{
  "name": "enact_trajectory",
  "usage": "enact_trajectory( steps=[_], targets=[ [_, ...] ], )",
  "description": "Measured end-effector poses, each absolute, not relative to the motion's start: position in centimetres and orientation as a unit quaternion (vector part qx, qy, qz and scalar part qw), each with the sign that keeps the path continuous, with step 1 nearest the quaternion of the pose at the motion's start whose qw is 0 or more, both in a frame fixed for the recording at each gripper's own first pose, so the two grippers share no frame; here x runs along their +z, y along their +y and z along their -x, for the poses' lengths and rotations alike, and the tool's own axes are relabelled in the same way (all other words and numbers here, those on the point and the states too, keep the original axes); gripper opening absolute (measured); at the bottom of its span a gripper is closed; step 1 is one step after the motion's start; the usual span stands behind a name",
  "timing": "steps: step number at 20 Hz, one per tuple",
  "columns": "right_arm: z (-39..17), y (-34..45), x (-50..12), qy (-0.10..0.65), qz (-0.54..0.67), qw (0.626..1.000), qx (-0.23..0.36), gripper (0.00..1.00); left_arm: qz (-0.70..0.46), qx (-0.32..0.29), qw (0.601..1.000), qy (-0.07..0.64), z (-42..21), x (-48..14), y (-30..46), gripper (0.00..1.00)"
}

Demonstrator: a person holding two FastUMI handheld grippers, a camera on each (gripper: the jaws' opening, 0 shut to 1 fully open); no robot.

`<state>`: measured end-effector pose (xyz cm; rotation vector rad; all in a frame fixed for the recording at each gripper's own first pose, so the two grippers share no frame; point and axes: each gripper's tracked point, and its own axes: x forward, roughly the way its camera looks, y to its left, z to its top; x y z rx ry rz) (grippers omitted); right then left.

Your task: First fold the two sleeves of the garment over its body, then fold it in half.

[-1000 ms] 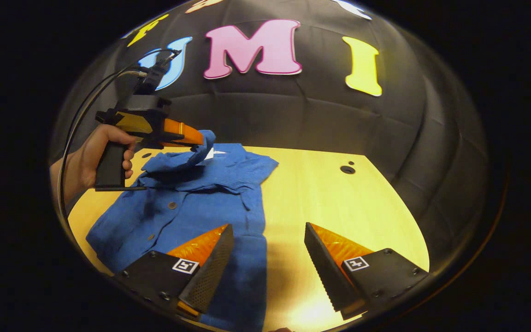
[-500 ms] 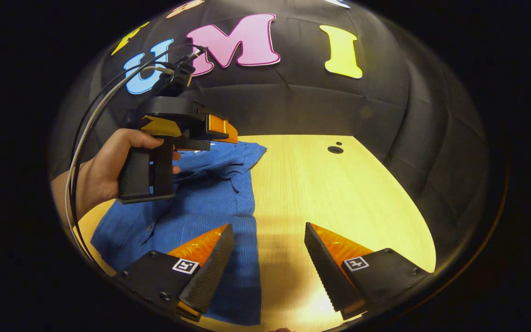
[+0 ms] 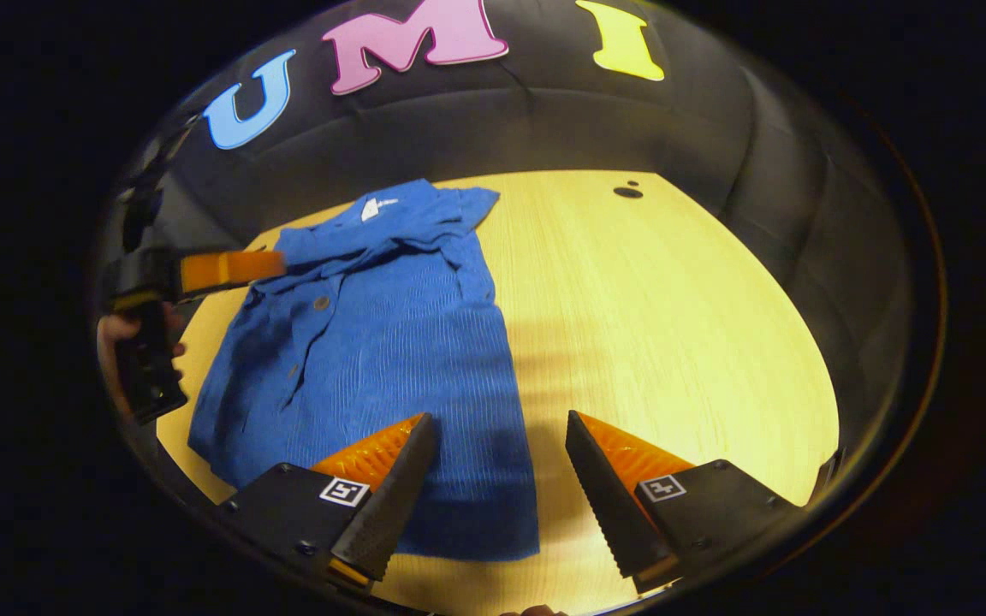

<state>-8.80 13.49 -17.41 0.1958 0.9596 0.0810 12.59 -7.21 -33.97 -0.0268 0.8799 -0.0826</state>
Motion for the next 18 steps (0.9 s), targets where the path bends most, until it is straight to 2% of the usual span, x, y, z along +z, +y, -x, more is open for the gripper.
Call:
enact_trajectory(
  steps=[5, 8, 13, 18],
  targets=[
    [12.7, 13.9, -18.7, 0.507, -0.082, 0.858, 0.025, 0.99, -0.014, 0.007, 0.863, 0.505, -0.5, -35.9, 1.4, 0.85],
    [14.5, 13.7, -18.9, 0.524, -0.047, 0.85, 0.025, 0.99, -0.026, 0.025, 0.837, 0.546, 4.6, -37.0, 4.2, 0.85],
    [15.4, 14.0, -19.4, 0.538, -0.05, 0.842, 0.011, 0.99, 0.005, 0.032, 0.813, 0.581, 8.3, -39.1, 4.8, 0.85],
    [15.9, 14.4, -19.6, 0.546, -0.052, 0.836, 0.013, 0.99, 0.049, 0.03, 0.804, 0.591, 8.9, -40.2, 4.3, 0.85]
  ],
)
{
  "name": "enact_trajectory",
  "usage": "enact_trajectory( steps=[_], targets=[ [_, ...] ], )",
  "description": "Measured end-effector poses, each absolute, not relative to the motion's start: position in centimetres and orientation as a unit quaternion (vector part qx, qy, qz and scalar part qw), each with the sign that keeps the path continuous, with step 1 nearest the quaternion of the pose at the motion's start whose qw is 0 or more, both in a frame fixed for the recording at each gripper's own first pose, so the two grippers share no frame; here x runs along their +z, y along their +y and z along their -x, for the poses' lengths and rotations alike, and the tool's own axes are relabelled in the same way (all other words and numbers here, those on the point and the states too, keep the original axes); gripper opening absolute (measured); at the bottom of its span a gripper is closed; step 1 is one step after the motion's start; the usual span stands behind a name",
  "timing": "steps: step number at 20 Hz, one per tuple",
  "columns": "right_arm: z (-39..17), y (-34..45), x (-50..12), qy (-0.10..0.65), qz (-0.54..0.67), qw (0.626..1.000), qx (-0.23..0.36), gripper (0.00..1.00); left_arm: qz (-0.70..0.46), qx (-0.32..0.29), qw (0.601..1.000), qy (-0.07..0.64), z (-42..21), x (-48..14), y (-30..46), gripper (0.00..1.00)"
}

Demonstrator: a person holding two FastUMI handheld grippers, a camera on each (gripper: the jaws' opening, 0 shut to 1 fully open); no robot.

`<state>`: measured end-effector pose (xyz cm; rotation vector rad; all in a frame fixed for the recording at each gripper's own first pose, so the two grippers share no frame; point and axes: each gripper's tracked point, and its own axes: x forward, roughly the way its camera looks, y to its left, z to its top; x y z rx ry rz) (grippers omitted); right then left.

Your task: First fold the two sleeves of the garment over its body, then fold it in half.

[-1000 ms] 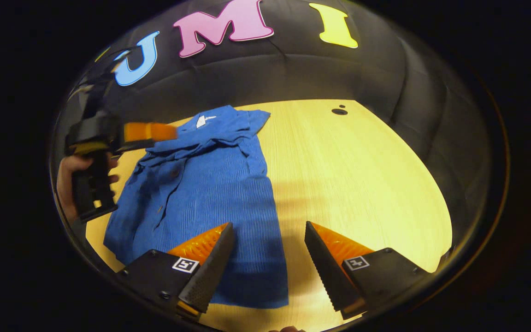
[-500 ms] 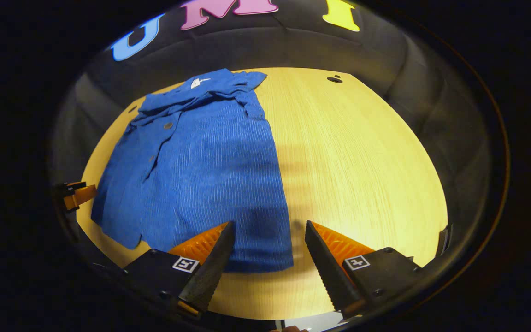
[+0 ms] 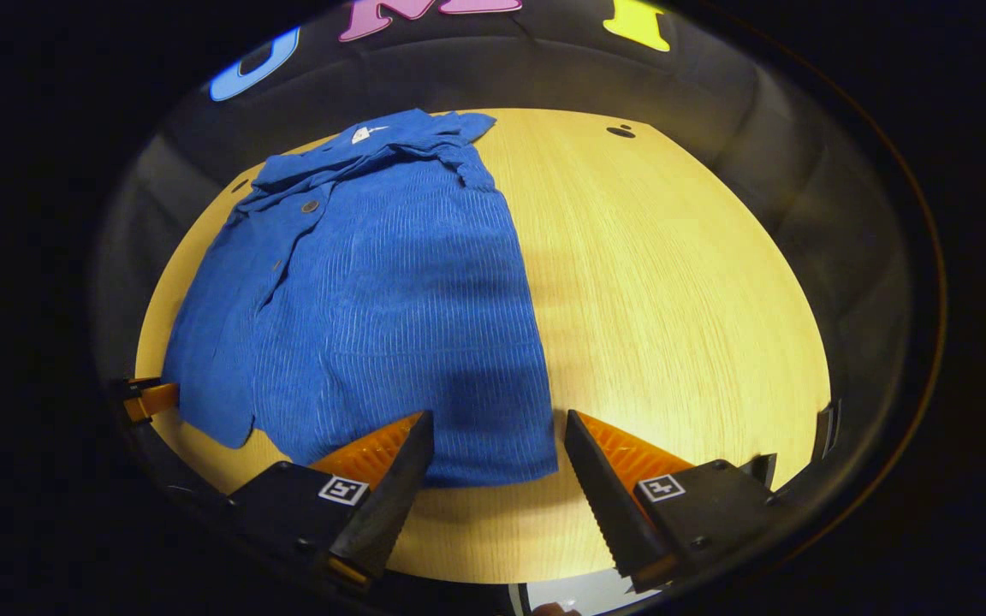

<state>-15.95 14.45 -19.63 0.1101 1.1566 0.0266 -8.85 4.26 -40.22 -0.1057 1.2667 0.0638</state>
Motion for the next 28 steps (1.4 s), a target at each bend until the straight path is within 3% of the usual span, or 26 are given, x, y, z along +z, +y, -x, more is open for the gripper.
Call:
enact_trajectory(
  steps=[1, 2, 4, 5, 6, 8, 9, 10, 11, 12, 15, 16, 17, 20, 28],
  targets=[
    [15.8, 14.5, -19.8, 0.542, -0.052, 0.839, 0.012, 0.99, 0.05, 0.029, 0.807, 0.588, 8.6, -40.2, 4.4, 0.89],
    [16.0, 14.6, -19.9, 0.546, -0.051, 0.836, 0.013, 0.99, 0.045, 0.027, 0.806, 0.589, 8.6, -40.1, 4.3, 0.82],
    [16.0, 14.6, -19.9, 0.552, -0.051, 0.832, 0.013, 0.99, 0.041, 0.018, 0.809, 0.586, 8.2, -40.1, 3.9, 0.83],
    [15.8, 14.6, -19.8, 0.553, -0.053, 0.832, 0.011, 0.9, 0.043, 0.017, 0.811, 0.584, 7.8, -40.2, 3.7, 0.74],
    [15.6, 14.8, -19.8, 0.555, -0.058, 0.83, 0.012, 0.98, 0.046, 0.019, 0.816, 0.577, 7.3, -40.2, 3.3, 0.71],
    [15.2, 15.2, -19.9, 0.557, -0.062, 0.828, 0.013, 0.69, 0.053, 0.015, 0.825, 0.562, 6.3, -40.1, 2.3, 0.49],
    [15.0, 15.6, -19.8, 0.556, -0.068, 0.828, 0.017, 0.61, 0.054, 0.013, 0.829, 0.557, 6.0, -40.5, 1.9, 0.39],
    [14.9, 15.7, -19.8, 0.557, -0.068, 0.827, 0.014, 0.38, 0.053, 0.014, 0.831, 0.554, 5.8, -40.7, 1.5, 0.28],
    [14.9, 15.8, -19.9, 0.558, -0.063, 0.827, 0.016, 0.33, 0.048, 0.016, 0.833, 0.551, 5.7, -40.6, 1.4, 0.15],
    [15.0, 15.9, -19.9, 0.561, -0.055, 0.826, 0.023, 0.32, 0.041, 0.015, 0.835, 0.548, 5.7, -40.6, 1.3, 0.11],
    [14.8, 16.2, -19.8, 0.561, -0.057, 0.824, 0.049, 0.33, 0.046, 0.013, 0.84, 0.54, 5.6, -40.5, 1.1, 0.11],
    [15.0, 16.3, -19.7, 0.564, -0.072, 0.822, 0.04, 0.27, 0.053, 0.017, 0.838, 0.542, 5.5, -40.8, 1.0, 0.11],
    [14.7, 16.4, -19.5, 0.553, -0.078, 0.829, 0.041, 0.06, 0.052, 0.012, 0.84, 0.54, 5.7, -40.5, 1.0, 0.04],
    [14.9, 17.4, -19.4, 0.545, -0.072, 0.831, 0.085, 0.02, 0.061, 0.002, 0.844, 0.533, 5.7, -40.2, 0.8, 0.0],
    [9.9, 17.5, -14.8, 0.495, -0.091, 0.86, 0.086, 0.01, 0.085, -0.018, 0.858, 0.506, 2.4, -36.9, -0.3, 0.0]
  ],
)
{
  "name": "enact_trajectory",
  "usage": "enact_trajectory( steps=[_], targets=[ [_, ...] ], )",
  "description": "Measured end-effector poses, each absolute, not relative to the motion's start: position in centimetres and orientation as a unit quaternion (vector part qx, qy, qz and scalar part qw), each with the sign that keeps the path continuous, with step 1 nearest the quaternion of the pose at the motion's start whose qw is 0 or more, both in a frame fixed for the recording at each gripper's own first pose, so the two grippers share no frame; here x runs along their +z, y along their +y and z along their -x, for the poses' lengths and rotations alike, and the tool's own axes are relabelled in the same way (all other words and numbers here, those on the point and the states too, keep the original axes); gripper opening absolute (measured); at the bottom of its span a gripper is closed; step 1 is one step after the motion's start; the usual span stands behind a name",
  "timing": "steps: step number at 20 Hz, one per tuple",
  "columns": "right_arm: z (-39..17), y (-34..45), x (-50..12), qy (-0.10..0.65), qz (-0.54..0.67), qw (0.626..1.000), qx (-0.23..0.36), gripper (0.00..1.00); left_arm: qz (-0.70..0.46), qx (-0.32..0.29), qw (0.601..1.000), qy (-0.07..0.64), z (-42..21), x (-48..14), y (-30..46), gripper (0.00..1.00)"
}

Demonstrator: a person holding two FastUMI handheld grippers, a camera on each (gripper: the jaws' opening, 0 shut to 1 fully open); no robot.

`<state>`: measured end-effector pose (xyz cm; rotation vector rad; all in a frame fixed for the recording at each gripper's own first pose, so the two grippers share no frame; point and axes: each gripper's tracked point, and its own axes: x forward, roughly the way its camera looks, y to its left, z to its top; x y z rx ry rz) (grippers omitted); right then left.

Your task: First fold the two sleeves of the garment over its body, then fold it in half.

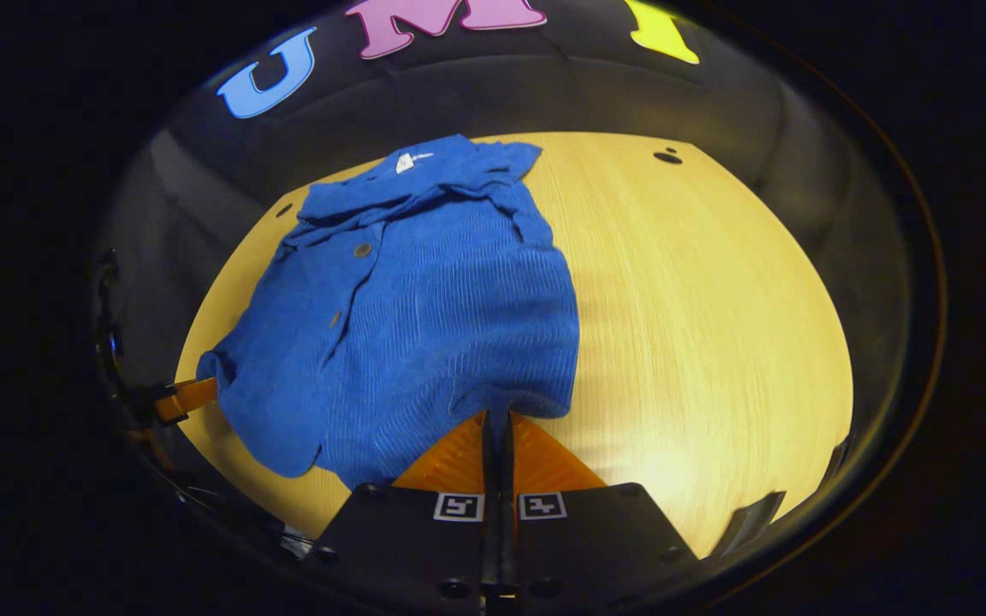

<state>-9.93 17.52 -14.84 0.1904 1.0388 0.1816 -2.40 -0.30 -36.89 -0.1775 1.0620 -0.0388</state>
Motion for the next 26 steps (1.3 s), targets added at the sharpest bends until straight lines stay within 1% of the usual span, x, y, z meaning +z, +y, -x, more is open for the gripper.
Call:
enact_trajectory(
  steps=[3, 6, 9, 13, 16, 21, 22, 23, 26],
  targets=[
    [6.3, 17.7, -11.9, 0.455, -0.092, 0.881, 0.092, 0.01, 0.094, -0.031, 0.874, 0.475, -0.6, -33.8, -0.4, 0.0],
    [3.4, 17.8, -10.2, 0.431, -0.091, 0.892, 0.1, 0.01, 0.099, -0.044, 0.888, 0.448, -4.0, -31.2, -0.6, 0.0],
    [0.5, 18.5, -9.1, 0.409, -0.09, 0.901, 0.109, 0.01, 0.125, -0.055, 0.9, 0.415, -8.6, -29.2, -1.6, 0.0],
    [-4.8, 19.3, -6.9, 0.363, -0.098, 0.92, 0.116, 0.01, 0.106, -0.057, 0.925, 0.362, -15.0, -27.0, -1.0, 0.0],
    [-9.2, 19.7, -5.0, 0.322, -0.112, 0.933, 0.115, 0.01, 0.085, -0.062, 0.938, 0.33, -19.2, -26.0, -0.7, 0.0],
    [-18.0, 19.2, -3.3, 0.264, -0.096, 0.954, 0.105, 0.01, 0.038, -0.059, 0.962, 0.265, -27.4, -24.1, 0.8, 0.0],
    [-19.8, 19.0, -3.2, 0.256, -0.093, 0.957, 0.102, 0.01, 0.035, -0.057, 0.968, 0.241, -29.4, -23.8, 0.9, 0.0],
    [-21.6, 18.9, -3.2, 0.248, -0.094, 0.959, 0.099, 0.01, 0.034, -0.054, 0.977, 0.202, -31.9, -23.2, 1.2, 0.0],
    [-27.4, 18.5, -3.2, 0.215, -0.099, 0.968, 0.085, 0.0, 0.025, -0.037, 0.983, 0.176, -37.7, -24.9, 1.9, 0.0]
  ],
)
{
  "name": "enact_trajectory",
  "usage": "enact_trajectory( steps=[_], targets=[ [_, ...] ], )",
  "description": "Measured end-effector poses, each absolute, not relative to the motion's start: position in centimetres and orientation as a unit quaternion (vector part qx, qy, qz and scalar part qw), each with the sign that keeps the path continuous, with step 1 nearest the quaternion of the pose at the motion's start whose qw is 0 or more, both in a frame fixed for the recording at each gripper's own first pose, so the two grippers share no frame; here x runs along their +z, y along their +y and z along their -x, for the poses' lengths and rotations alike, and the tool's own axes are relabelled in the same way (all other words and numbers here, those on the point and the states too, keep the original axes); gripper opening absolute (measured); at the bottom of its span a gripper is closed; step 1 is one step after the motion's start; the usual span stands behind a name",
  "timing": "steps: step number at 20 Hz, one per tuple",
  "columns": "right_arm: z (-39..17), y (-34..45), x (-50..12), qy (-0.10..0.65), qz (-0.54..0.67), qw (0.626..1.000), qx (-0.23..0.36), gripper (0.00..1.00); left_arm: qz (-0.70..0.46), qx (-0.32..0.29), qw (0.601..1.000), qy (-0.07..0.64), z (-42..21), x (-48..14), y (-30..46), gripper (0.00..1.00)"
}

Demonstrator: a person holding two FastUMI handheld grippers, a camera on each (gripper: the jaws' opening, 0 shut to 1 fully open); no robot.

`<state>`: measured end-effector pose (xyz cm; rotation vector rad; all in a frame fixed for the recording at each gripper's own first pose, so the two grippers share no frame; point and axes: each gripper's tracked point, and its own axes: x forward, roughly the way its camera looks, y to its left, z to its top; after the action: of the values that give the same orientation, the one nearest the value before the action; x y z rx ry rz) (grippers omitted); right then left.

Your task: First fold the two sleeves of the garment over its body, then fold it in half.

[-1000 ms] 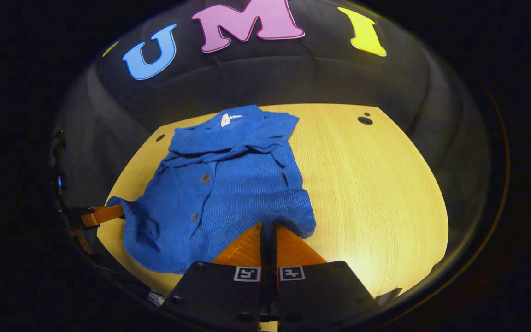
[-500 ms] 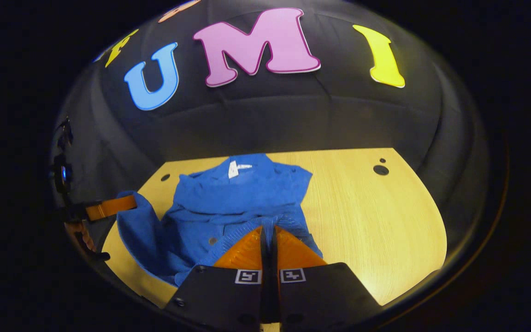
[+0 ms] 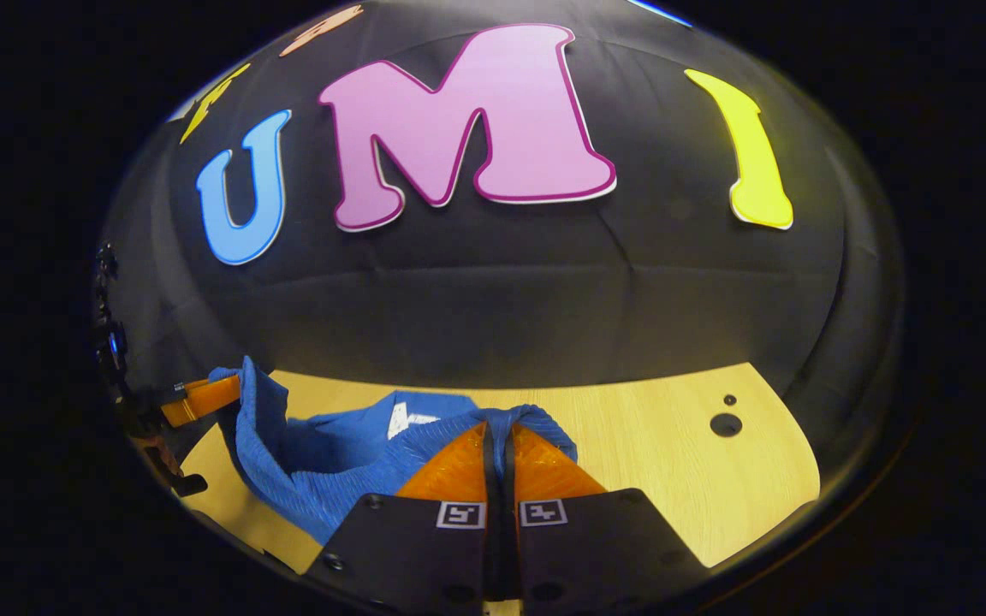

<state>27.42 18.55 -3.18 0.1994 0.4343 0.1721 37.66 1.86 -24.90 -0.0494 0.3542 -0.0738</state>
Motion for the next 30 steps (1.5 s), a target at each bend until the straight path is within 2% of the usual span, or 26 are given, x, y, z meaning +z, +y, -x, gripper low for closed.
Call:
enact_trajectory(
  steps=[3, 4, 5, 7, 8, 9, 10, 12, 13, 14, 15, 19, 22, 29, 30],
  targets=[
    [-33.2, 19.2, -4.6, 0.187, -0.092, 0.975, 0.083, 0.0, 0.031, -0.025, 0.985, 0.17, -42.3, -28.4, 3.0, 0.0],
    [-34.9, 19.5, -5.7, 0.18, -0.088, 0.976, 0.081, 0.05, 0.028, -0.025, 0.984, 0.172, -43.5, -29.8, 3.3, 0.0],
    [-36.1, 19.4, -6.9, 0.181, -0.079, 0.977, 0.075, 0.0, 0.02, -0.021, 0.984, 0.177, -44.6, -31.1, 3.5, 0.0],
    [-37.7, 19.0, -9.8, 0.184, -0.067, 0.979, 0.063, 0.0, 0.003, -0.016, 0.981, 0.193, -46.1, -33.6, 3.7, 0.0],
    [-37.9, 18.9, -11.1, 0.193, -0.066, 0.977, 0.06, 0.06, 0.004, -0.018, 0.98, 0.2, -46.5, -34.6, 3.5, 0.0],
    [-38.2, 18.6, -12.7, 0.207, -0.064, 0.975, 0.049, 0.12, 0.005, -0.022, 0.978, 0.206, -47.0, -35.5, 3.2, 0.09],
    [-38.1, 18.3, -13.5, 0.217, -0.068, 0.973, 0.044, 0.32, 0.006, -0.021, 0.978, 0.209, -47.0, -36.0, 3.0, 0.14],
    [-37.9, 18.2, -14.3, 0.233, -0.085, 0.968, 0.041, 0.73, 0.0, -0.012, 0.978, 0.209, -46.6, -35.9, 2.8, 0.59],
    [-37.7, 18.0, -14.2, 0.236, -0.086, 0.967, 0.039, 0.78, -0.003, -0.009, 0.978, 0.209, -47.0, -36.0, 2.7, 0.81],
    [-37.4, 17.6, -13.9, 0.238, -0.082, 0.967, 0.037, 0.9, 0.0, -0.009, 0.978, 0.208, -46.7, -35.5, 2.4, 0.81],
    [-36.9, 17.3, -13.4, 0.241, -0.074, 0.967, 0.037, 0.95, 0.005, -0.01, 0.978, 0.207, -46.3, -34.9, 2.1, 0.81],
    [-34.1, 16.1, -10.2, 0.217, -0.048, 0.975, 0.027, 0.97, 0.017, -0.013, 0.978, 0.206, -43.6, -31.5, 1.5, 0.83],
    [-30.4, 15.9, -7.9, 0.199, -0.048, 0.979, 0.021, 0.97, 0.021, -0.02, 0.984, 0.177, -40.7, -28.0, 1.1, 0.83],
    [-18.8, 18.2, -0.3, 0.134, -0.054, 0.989, 0.018, 0.96, 0.056, -0.022, 0.992, 0.11, -28.9, -20.5, 1.8, 0.83],
    [-17.1, 18.8, 0.8, 0.123, -0.056, 0.991, 0.017, 0.93, 0.044, -0.021, 0.994, 0.097, -26.9, -19.5, 2.1, 0.83]
  ],
)
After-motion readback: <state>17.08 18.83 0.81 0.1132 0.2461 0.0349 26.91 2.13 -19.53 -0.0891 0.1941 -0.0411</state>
